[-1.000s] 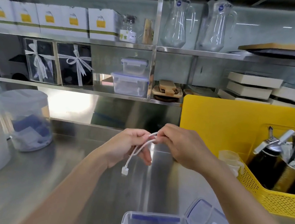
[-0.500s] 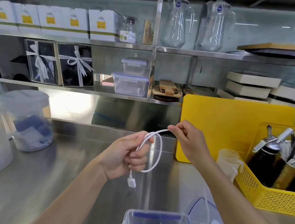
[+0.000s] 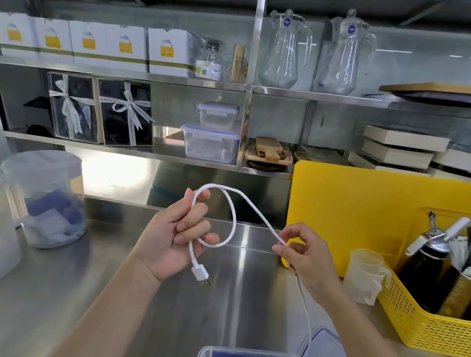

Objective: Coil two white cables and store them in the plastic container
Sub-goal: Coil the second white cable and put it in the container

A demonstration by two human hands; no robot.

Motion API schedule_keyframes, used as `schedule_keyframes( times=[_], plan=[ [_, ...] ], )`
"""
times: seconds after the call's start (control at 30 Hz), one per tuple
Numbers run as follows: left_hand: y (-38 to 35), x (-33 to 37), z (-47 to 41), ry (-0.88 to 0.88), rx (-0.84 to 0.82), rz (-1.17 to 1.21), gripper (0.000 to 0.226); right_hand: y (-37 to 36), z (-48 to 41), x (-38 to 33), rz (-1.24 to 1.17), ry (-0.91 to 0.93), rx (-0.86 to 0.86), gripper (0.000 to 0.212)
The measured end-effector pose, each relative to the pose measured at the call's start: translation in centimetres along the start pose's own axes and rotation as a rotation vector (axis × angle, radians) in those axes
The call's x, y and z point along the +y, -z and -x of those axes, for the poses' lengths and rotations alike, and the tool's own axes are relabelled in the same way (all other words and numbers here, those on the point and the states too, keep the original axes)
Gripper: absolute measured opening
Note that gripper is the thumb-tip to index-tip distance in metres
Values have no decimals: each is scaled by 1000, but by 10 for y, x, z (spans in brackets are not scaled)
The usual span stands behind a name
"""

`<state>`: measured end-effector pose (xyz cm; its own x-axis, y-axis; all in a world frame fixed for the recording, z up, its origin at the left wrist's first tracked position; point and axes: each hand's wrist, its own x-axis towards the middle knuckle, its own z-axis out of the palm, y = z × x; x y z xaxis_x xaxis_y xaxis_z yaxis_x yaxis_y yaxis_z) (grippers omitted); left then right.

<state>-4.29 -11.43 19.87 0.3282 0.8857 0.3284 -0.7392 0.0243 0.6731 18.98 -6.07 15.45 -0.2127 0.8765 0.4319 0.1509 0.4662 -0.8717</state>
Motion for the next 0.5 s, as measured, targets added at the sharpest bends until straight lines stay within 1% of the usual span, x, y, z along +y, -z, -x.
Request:
schedule_keyframes(
  times=[0.07, 0.13, 0.17, 0.23, 0.27, 0.3, 0.37, 0.4, 0.43, 0.5],
  plan=[
    [2, 2, 1, -1, 16, 9, 29, -2, 3, 7, 50, 26, 73, 28],
    [3, 2, 1, -5, 31, 16, 30, -4, 5, 13, 136, 98, 151, 32],
    [3, 1, 2, -5, 43, 15, 31, -6, 7, 16, 214, 139, 163, 31],
    [4, -3, 1, 3, 69, 16, 32, -11, 11, 19, 387, 183, 133, 21],
    [4, -5, 1, 8, 80, 18, 31, -13, 13, 20, 514, 220, 117, 17],
    [5, -7, 1, 10, 91, 16, 30, -14, 15, 18, 667, 283, 93, 18],
    [7, -9, 0, 8, 113, -14, 27, -16, 20, 14, 938, 392, -21, 32],
    [8, -9, 0, 9, 124, -39, 26, -17, 22, 11, 1016, 412, -102, 39],
    [9, -9, 0, 11, 130, -66, 25, -17, 23, 7, 1059, 429, -177, 43],
    [12, -10, 1, 14, 124, -110, 21, -15, 25, -5, 1036, 461, -305, 42]
  ],
)
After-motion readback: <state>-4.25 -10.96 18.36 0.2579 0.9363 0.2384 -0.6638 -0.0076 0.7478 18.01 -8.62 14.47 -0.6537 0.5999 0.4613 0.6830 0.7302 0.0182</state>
